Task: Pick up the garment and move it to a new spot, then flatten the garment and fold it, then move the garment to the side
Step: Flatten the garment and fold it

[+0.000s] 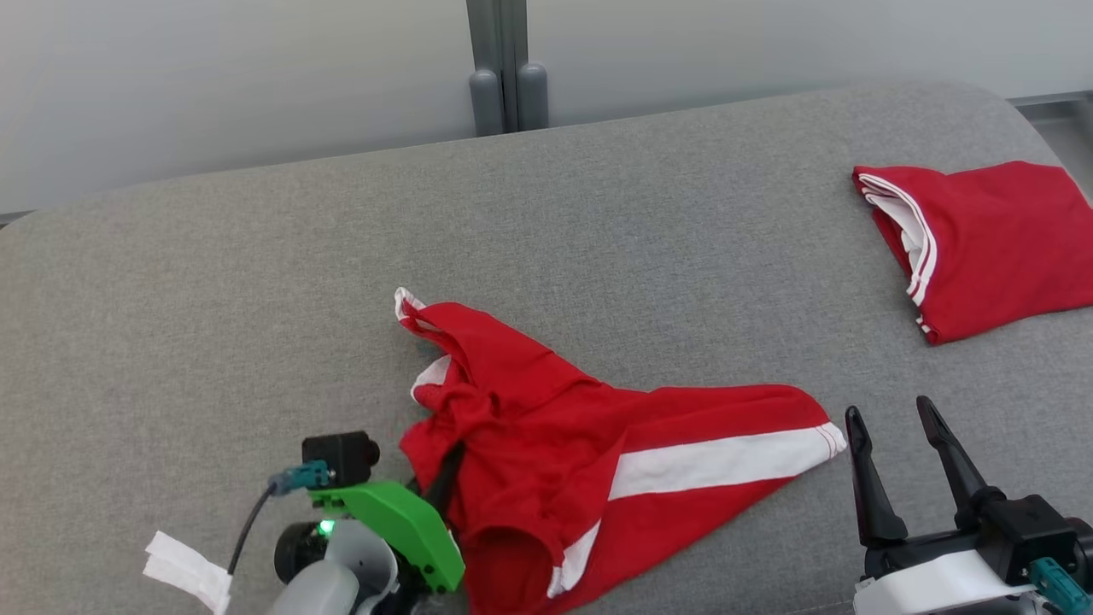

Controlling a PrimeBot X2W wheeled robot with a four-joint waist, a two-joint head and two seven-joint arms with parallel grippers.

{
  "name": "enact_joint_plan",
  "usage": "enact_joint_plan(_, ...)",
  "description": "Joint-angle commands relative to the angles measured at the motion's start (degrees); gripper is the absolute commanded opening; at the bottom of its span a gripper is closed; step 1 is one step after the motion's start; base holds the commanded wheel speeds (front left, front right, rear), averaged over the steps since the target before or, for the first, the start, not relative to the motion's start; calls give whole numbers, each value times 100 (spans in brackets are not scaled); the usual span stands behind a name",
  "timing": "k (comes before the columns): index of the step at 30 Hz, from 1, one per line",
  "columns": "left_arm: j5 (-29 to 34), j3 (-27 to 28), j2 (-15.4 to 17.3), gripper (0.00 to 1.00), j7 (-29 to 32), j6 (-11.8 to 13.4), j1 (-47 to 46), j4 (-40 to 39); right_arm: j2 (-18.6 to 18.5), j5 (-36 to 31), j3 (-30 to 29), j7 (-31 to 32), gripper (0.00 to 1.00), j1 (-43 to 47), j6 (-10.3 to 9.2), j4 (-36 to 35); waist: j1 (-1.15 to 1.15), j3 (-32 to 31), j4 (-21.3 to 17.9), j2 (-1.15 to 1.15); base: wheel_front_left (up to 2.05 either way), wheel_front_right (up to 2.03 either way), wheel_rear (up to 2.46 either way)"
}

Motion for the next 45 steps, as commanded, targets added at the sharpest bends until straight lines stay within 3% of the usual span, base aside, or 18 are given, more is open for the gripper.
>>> enact_joint_plan(1, 135, 69, 52, 0, -271, -52, -270, 134, 9, 54, -16, -16, 100, -70, -11, 16, 0, 14, -13, 0, 0, 0, 0)
enact_joint_plan(7, 416, 292, 135, 0, -1266, -114, -926, 756, 23, 32, -65, -16, 100, -63, -11, 13, 0, 8, -9, 0, 0, 0, 0)
enact_joint_plan(12, 342, 267, 111, 0, -1270, -169, -1186, 1376, 24, 9, -6, -16, 100, -56, -11, 45, 0, -44, -8, 0, 0, 0, 0)
enact_joint_plan(13, 352, 251, 139, 60, -1304, -173, -1228, 1471, 15, 11, 6, -16, 100, -62, -11, 54, 0, -55, -9, 0, 0, 0, 0)
enact_joint_plan(14, 397, 240, 175, 100, -1370, -188, -1249, 1552, 9, 9, 15, -16, 100, -68, -11, 50, 0, -66, -7, 0, 0, 0, 0)
enact_joint_plan(16, 473, 292, 243, 100, -1519, -119, -1228, 1649, 3, -2, 13, -16, 100, -56, -11, 25, 0, -96, -2, 0, 0, 0, 0)
enact_joint_plan(19, 781, 484, 377, 100, -1731, 192, -1083, 1452, -24, -5, -34, -16, 100, 2, -11, -26, 0, -149, 16, 0, 0, 0, 0)
enact_joint_plan(22, 1392, 1106, 438, 100, -1747, 625, -563, 337, -53, -5, -128, -16, 100, 77, -11, -96, 0, -208, 98, 0, 0, 0, 0)
enact_joint_plan(26, 2165, 1704, 254, 100, -1741, 865, 448, -995, -77, -29, -230, -16, 100, 130, -11, -159, 0, -313, 225, 0, 0, 0, 0)
enact_joint_plan(29, 2484, 1854, 59, 100, -1740, 762, 1175, -1437, -96, -34, -269, -16, 100, 137, -11, -198, 0, -355, 345, 0, 0, 0, 0)
enact_joint_plan(32, 2577, 1976, -68, 100, -1742, 639, 1569, -1324, -123, -32, -230, -16, 100, 146, -11, -196, 0, -390, 491, 0, 0, 0, 0)
enact_joint_plan(39, 2438, 1999, -142, 100, -1742, 289, 1457, -616, -173, 14, -125, -16, 100, 171, -11, -121, 0, -468, 647, 0, 0, 0, 0)
enact_joint_plan(45, 2662, 2304, -124, 100, -1741, 263, 1746, -1233, -181, 33, -117, -16, 100, 214, -11, -142, 0, -506, 637, 0, 0, 0, 0)
